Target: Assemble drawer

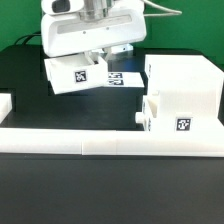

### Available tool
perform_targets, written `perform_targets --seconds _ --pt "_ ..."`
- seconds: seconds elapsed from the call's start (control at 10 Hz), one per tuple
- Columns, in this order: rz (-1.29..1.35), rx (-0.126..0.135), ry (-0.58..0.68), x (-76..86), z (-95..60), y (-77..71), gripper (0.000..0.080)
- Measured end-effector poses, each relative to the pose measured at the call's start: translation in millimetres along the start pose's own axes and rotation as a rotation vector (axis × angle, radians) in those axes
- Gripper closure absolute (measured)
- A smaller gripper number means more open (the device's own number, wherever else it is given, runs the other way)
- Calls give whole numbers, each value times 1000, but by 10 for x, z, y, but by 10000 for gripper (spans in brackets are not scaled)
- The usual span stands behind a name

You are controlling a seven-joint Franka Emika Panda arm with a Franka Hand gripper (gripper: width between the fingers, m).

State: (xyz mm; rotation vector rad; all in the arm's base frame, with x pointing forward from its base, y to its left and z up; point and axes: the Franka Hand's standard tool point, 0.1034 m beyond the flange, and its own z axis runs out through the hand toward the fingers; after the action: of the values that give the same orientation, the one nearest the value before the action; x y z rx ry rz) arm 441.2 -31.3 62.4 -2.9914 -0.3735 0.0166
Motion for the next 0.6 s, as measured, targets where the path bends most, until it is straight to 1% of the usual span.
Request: perform_targets --seconds 0.2,0.3,0.4,0.5,0.6 --pt "-40 -1 -5 -57 38 23 755" --pt "-149 -6 0 -64 62 44 755" --pt "-323 -29 24 -103 143 120 755" --pt "-413 -16 2 -103 177 104 755" --pt "-566 -31 2 13 149 123 755"
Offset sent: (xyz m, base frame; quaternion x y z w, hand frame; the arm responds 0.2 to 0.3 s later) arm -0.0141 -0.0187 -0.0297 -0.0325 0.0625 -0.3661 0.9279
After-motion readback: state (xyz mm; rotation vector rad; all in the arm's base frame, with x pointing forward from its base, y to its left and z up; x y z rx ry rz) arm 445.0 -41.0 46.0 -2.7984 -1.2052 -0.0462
